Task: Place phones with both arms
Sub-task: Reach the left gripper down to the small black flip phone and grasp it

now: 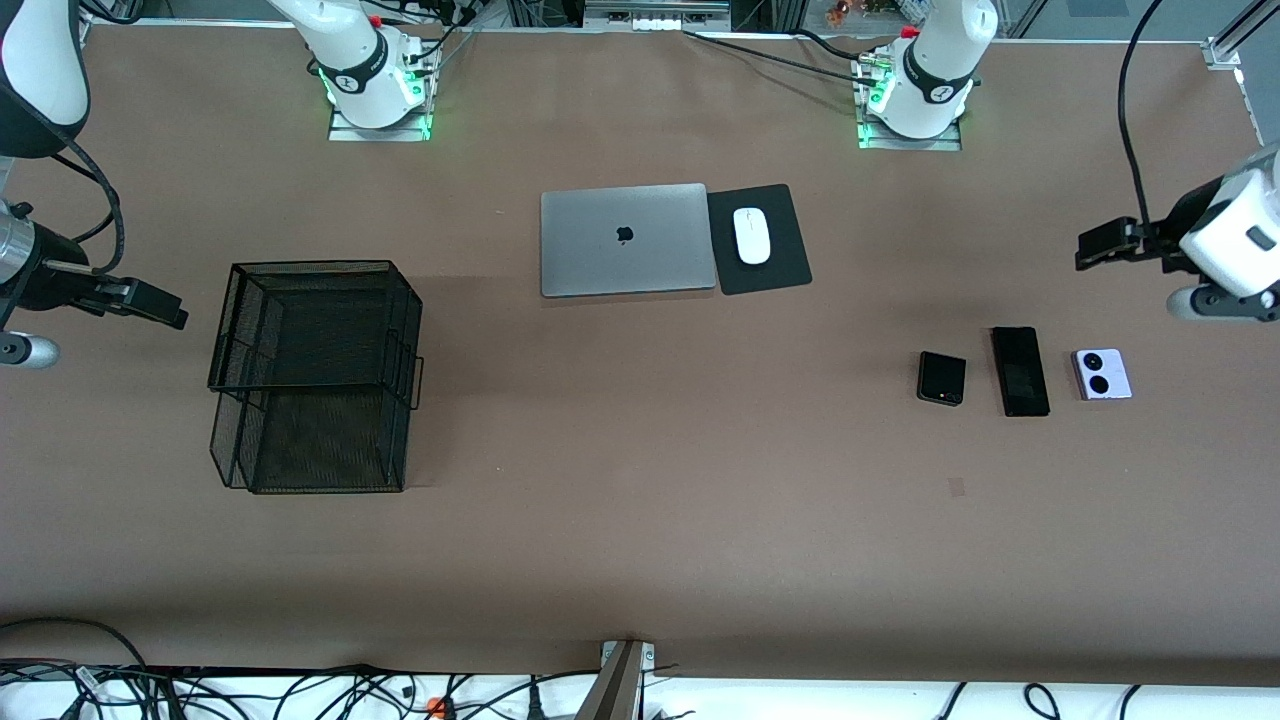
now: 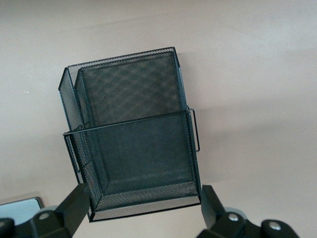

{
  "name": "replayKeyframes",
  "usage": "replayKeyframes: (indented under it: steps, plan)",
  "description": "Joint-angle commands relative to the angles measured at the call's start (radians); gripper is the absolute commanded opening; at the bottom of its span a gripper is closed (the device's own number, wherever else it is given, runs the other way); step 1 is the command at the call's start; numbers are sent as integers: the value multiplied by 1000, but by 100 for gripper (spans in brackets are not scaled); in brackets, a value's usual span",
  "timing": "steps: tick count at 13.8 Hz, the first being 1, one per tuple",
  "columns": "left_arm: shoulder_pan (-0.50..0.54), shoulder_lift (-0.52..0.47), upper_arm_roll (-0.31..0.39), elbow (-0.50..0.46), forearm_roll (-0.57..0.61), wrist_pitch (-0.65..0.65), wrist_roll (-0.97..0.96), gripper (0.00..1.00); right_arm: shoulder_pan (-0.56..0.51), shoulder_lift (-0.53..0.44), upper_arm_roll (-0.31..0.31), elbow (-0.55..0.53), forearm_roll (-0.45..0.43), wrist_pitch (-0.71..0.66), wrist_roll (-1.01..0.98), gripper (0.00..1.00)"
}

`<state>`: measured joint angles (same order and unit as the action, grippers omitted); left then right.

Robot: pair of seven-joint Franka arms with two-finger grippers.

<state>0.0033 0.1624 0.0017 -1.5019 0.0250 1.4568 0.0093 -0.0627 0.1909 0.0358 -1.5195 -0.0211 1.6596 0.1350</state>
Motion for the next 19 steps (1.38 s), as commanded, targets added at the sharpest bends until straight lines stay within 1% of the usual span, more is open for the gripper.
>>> replayKeyframes:
  steps: [1, 2, 4, 7, 10, 12, 14, 15, 17, 19]
  plan:
    - [7, 90, -5, 2, 21, 71, 17, 100, -6, -15, 6, -10, 3, -14, -2, 100]
    - [6, 123, -5, 0, 23, 97, 26, 100, -6, -16, 6, -10, 1, -14, -2, 100]
    - [4, 181, -9, -26, 16, 193, 34, 100, -6, -16, 6, -10, 1, -15, -2, 100]
    - [-28, 271, -14, -9, 4, 232, -3, 100, -6, -16, 6, -10, 3, -17, -2, 100]
    - [-39, 339, -14, -30, 15, 330, 15, 100, -3, -18, 9, -10, -2, -29, 2, 100]
    - [-40, 335, -14, -121, 23, 451, 50, 100, -5, -18, 9, -10, -2, -29, 2, 100]
    - [-28, 319, -15, -245, 21, 622, 170, 100, -5, -18, 9, -10, -2, -29, 2, 100]
    - [-28, 301, -16, -295, 21, 666, 176, 100, -5, -19, 9, -10, -2, -29, 2, 100]
    - [-28, 298, -16, -363, 21, 736, 185, 100, -5, -19, 9, -10, 0, -29, 0, 100]
    - [-25, 295, -28, -438, 21, 822, 239, 100, -5, -19, 9, -10, 0, -35, 2, 100]
